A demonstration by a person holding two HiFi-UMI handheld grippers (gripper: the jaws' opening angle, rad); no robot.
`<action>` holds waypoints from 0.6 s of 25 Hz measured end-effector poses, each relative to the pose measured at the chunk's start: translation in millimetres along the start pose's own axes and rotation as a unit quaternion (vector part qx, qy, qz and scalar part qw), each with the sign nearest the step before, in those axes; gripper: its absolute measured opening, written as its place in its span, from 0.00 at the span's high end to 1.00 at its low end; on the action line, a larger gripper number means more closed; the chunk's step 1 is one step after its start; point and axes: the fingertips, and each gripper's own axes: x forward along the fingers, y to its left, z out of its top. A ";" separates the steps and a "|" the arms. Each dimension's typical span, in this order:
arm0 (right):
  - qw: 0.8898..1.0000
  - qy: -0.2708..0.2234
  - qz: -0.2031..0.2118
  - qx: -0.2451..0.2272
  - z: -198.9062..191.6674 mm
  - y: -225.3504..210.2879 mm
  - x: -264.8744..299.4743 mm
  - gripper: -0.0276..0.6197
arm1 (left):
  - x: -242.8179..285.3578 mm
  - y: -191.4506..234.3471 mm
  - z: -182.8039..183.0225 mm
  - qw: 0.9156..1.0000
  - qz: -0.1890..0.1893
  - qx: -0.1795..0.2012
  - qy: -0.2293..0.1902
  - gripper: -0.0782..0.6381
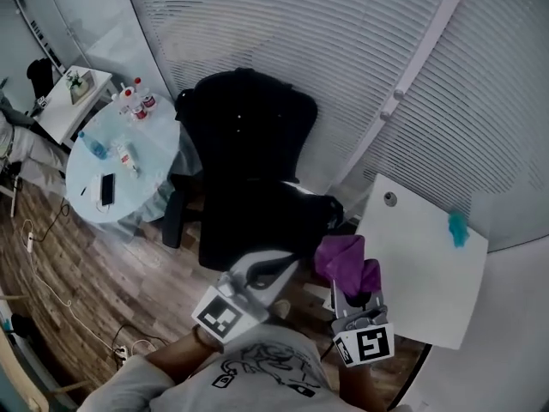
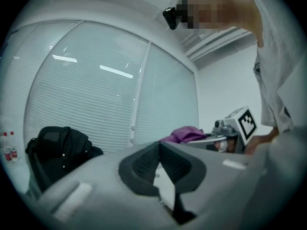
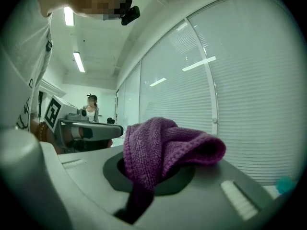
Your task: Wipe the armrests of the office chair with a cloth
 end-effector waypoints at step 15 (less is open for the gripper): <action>0.983 -0.014 0.180 -0.022 4.6 122.3 51.7 0.91 | -123.7 26.7 -1.6 0.985 0.171 0.001 -0.008 0.89</action>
